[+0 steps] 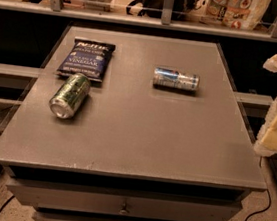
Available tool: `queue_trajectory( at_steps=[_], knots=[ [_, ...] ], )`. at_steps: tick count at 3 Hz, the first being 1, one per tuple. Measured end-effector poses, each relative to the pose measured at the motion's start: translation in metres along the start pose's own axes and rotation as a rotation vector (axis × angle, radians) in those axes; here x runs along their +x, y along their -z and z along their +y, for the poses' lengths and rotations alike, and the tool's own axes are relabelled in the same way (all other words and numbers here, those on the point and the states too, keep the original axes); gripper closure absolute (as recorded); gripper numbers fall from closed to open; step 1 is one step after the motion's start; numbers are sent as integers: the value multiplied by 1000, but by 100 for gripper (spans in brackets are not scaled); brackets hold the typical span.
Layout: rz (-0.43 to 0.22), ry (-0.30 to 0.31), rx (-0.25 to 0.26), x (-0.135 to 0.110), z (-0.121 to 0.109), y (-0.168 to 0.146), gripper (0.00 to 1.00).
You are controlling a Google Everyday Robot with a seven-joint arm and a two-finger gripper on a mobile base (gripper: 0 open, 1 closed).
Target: Place redbull can upright
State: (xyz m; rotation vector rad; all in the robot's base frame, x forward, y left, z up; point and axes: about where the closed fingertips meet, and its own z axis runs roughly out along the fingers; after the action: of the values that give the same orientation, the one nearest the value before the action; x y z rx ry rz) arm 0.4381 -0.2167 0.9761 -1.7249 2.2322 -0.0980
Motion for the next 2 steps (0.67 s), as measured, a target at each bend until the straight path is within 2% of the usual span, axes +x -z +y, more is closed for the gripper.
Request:
queue_trajectory(
  at_steps=[1,2],
  knots=[
    [0,0,0,0,0,0,0],
    [31,8,22,1,-2,1,0]
  ],
)
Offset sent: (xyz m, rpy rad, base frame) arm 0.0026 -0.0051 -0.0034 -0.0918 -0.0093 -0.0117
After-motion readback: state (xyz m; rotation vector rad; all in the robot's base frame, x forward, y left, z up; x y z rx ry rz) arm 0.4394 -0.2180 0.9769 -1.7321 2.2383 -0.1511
